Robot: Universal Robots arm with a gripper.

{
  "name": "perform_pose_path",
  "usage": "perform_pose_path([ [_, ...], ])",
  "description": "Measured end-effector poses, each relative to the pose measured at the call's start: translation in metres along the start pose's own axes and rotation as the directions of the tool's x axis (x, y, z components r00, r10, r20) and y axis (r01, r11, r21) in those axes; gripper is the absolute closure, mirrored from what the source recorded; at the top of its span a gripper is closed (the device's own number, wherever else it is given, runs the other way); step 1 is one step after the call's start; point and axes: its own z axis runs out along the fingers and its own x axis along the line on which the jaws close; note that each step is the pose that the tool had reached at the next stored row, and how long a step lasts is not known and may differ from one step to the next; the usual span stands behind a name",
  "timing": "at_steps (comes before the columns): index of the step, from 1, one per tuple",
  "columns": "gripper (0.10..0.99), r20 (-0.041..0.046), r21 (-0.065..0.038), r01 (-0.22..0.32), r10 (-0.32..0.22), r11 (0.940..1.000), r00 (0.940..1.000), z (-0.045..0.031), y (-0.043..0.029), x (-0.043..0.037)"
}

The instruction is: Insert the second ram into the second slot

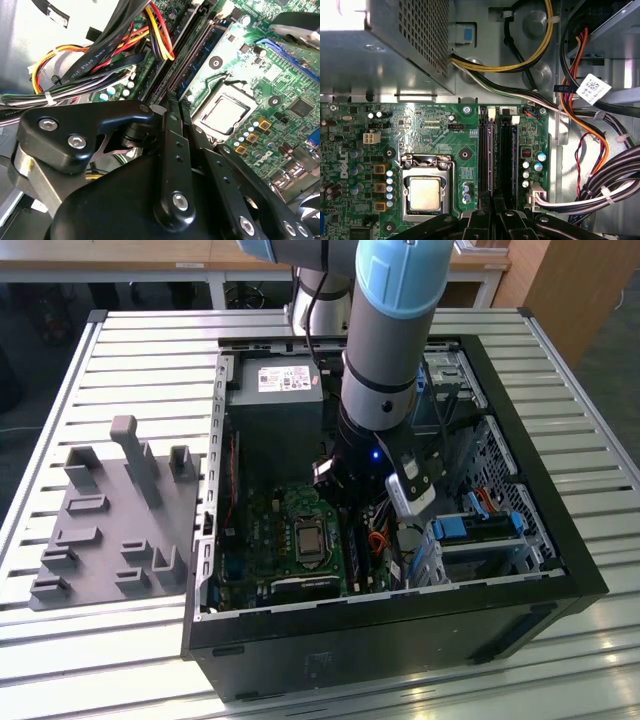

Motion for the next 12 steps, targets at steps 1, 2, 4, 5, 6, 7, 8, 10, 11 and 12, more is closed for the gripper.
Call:
perform_pose_path([
  [1, 0.949, 0.0000, 0.000, 0.000, 0.000, 1.0000, 1.0000, -0.0001, 0.0000, 0.0000],
  [2, 0.949, 0.0000, 0.000, 0.000, 0.000, 1.0000, 1.0000, -0.0001, 0.0000, 0.0000],
  [4, 0.949, -0.0001, 0.000, -0.002, 0.002, 1.0000, 1.0000, -0.0002, 0.0000, 0.0001],
  [5, 0.949, -0.0001, 0.000, -0.003, 0.003, 1.0000, 1.0000, -0.0003, 0.0000, 0.0001],
  [6, 0.949, -0.0001, 0.000, -0.005, 0.005, 1.0000, 1.0000, -0.0002, 0.0000, 0.0001],
  [7, 0.949, -0.0001, 0.000, -0.007, 0.007, 1.0000, 1.0000, -0.0003, 0.0000, 0.0001],
  [8, 0.949, -0.0001, 0.000, -0.009, 0.009, 1.0000, 1.0000, -0.0003, 0.0000, 0.0001],
  [10, 0.949, -0.0002, 0.000, -0.017, 0.017, 0.9999, 0.9999, -0.0003, 0.0002, 0.0001],
  [11, 0.949, -0.0002, 0.000, -0.020, 0.020, 0.9998, 0.9998, -0.0003, 0.0002, 0.0001],
  [12, 0.949, -0.0002, 0.000, -0.022, 0.022, 0.9998, 0.9998, -0.0003, 0.0002, 0.0001],
])
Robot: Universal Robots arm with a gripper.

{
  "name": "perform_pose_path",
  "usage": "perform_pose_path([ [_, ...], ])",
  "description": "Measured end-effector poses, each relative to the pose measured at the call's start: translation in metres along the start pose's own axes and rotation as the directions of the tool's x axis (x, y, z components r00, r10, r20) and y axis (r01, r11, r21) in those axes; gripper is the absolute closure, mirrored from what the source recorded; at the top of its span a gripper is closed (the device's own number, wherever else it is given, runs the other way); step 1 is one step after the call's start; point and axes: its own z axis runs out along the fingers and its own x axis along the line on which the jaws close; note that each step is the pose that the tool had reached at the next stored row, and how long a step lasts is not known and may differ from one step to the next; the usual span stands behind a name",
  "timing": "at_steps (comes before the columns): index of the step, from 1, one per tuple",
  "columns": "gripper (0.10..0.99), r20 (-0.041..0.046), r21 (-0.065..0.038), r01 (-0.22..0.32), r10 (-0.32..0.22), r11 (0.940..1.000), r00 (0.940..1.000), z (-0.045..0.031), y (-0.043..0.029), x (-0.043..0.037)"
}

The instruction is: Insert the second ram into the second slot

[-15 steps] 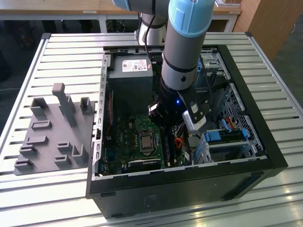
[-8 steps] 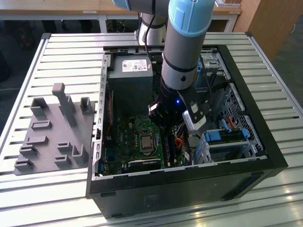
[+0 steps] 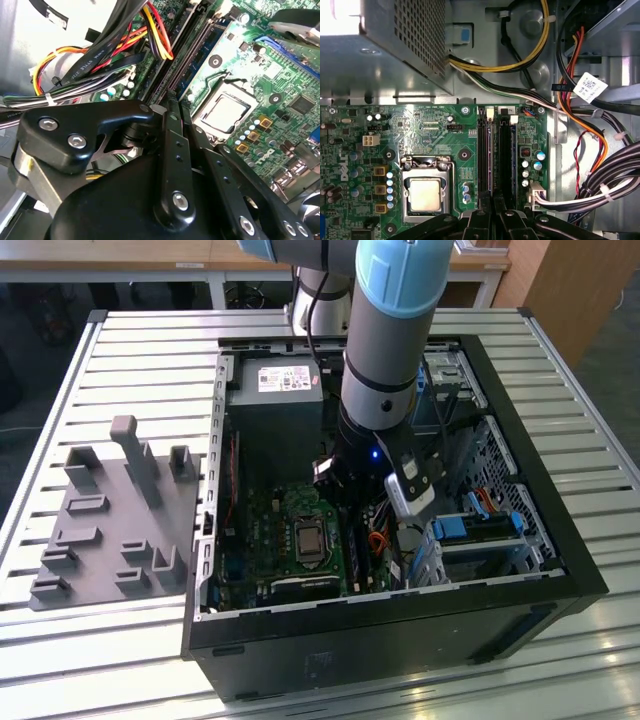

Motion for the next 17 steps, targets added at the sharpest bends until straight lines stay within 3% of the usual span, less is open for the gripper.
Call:
perform_pose_path([
  [17, 0.949, 0.0000, 0.002, 0.000, 0.000, 1.0000, 1.0000, -0.0012, 0.0008, -0.0011],
])
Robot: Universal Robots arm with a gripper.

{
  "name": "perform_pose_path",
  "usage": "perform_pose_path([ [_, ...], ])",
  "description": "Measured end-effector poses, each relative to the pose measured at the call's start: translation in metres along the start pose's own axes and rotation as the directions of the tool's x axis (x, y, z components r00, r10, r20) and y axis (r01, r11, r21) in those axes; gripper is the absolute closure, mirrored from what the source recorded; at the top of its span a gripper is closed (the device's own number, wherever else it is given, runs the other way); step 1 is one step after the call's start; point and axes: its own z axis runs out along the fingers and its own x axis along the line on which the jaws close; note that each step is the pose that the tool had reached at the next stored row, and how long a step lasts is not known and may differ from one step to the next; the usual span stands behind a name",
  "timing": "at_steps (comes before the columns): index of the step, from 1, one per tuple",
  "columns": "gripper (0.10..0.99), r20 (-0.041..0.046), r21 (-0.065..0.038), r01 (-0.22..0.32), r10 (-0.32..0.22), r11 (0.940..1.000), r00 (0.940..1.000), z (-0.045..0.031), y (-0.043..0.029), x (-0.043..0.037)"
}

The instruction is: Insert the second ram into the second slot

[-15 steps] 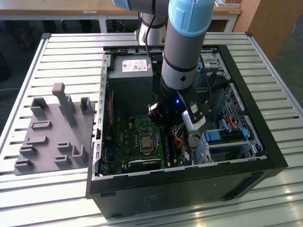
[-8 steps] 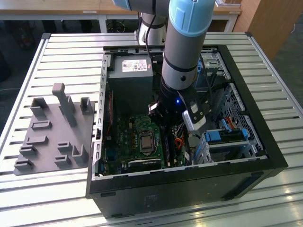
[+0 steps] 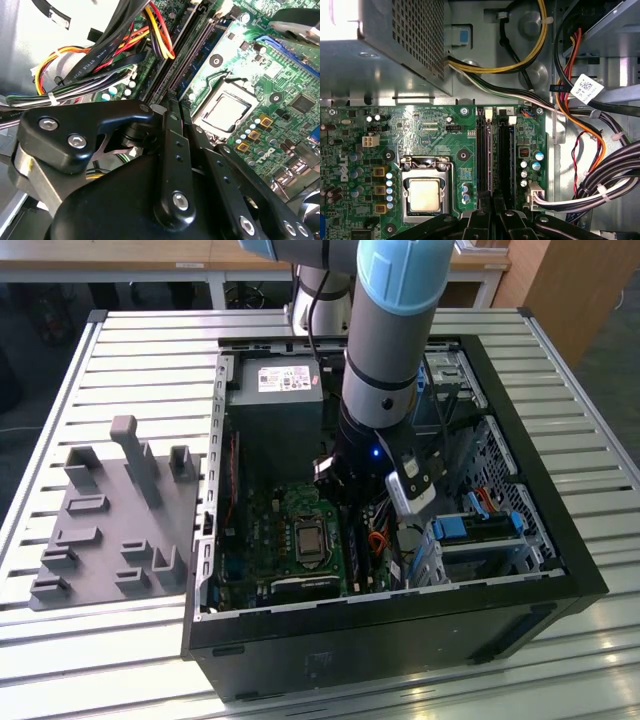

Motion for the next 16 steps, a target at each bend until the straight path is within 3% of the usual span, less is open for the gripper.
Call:
perform_pose_path([
  [16, 0.949, -0.0001, 0.004, 0.000, 0.000, 1.0000, 1.0000, 0.0037, 0.0002, -0.0003],
])
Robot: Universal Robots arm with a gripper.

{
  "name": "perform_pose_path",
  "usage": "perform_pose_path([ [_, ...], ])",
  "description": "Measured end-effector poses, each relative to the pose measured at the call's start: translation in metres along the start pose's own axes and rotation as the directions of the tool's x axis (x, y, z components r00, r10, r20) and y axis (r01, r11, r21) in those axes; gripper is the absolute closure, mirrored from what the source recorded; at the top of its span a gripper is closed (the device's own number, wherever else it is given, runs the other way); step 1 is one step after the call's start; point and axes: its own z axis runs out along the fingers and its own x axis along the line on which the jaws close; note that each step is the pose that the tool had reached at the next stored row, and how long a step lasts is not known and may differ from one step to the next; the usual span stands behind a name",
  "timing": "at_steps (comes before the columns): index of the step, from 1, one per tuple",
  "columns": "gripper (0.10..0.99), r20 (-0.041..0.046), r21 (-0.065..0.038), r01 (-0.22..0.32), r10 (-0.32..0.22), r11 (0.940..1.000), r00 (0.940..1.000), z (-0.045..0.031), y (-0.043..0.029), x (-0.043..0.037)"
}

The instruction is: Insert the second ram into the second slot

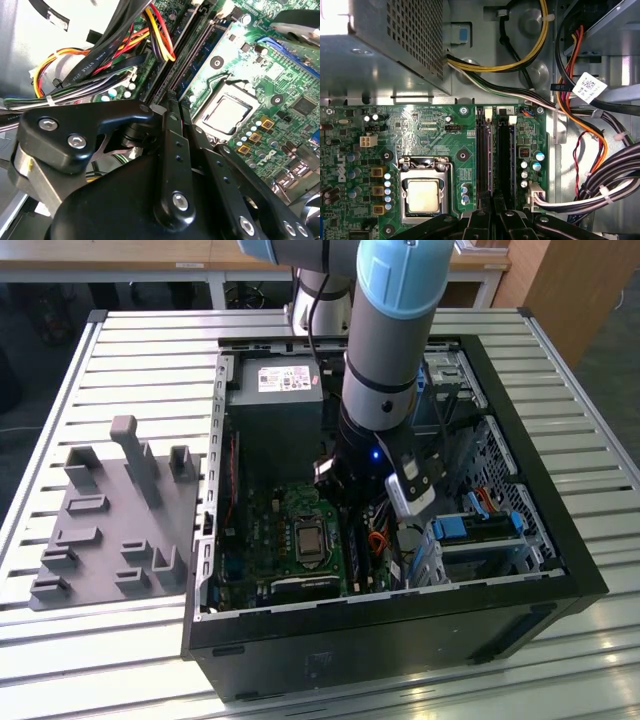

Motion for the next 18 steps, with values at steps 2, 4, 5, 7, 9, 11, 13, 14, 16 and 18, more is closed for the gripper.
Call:
perform_pose_path([
  [2, 0.949, -0.0005, 0.000, 0.000, 0.000, 1.0000, 1.0000, 0.0011, 0.0000, 0.0000],
  [4, 0.949, -0.0012, 0.000, 0.000, 0.000, 1.0000, 1.0000, 0.0020, 0.0000, -0.0001],
  [5, 0.949, -0.0013, 0.000, 0.000, 0.000, 1.0000, 1.0000, 0.0020, 0.0000, -0.0001],
  [7, 0.949, -0.0014, 0.000, 0.000, 0.000, 1.0000, 1.0000, 0.0020, 0.0000, -0.0001],
  [9, 0.949, -0.0014, 0.000, 0.000, 0.000, 1.0000, 1.0000, 0.0014, 0.0000, 0.0000],
  [11, 0.949, -0.0013, 0.000, 0.000, 0.000, 1.0000, 1.0000, 0.0004, 0.0000, 0.0000],
  [13, 0.949, -0.0013, 0.000, 0.000, 0.000, 1.0000, 1.0000, -0.0005, 0.0002, 0.0000],
  [14, 0.949, -0.0014, 0.000, 0.000, 0.000, 1.0000, 1.0000, -0.0007, 0.0004, -0.0001],
  [16, 0.949, -0.0013, 0.000, 0.000, 0.000, 1.0000, 1.0000, -0.0007, 0.0006, 0.0000],
  [18, 0.949, -0.0013, 0.000, 0.000, 0.000, 1.0000, 1.0000, -0.0008, 0.0008, -0.0001],
])
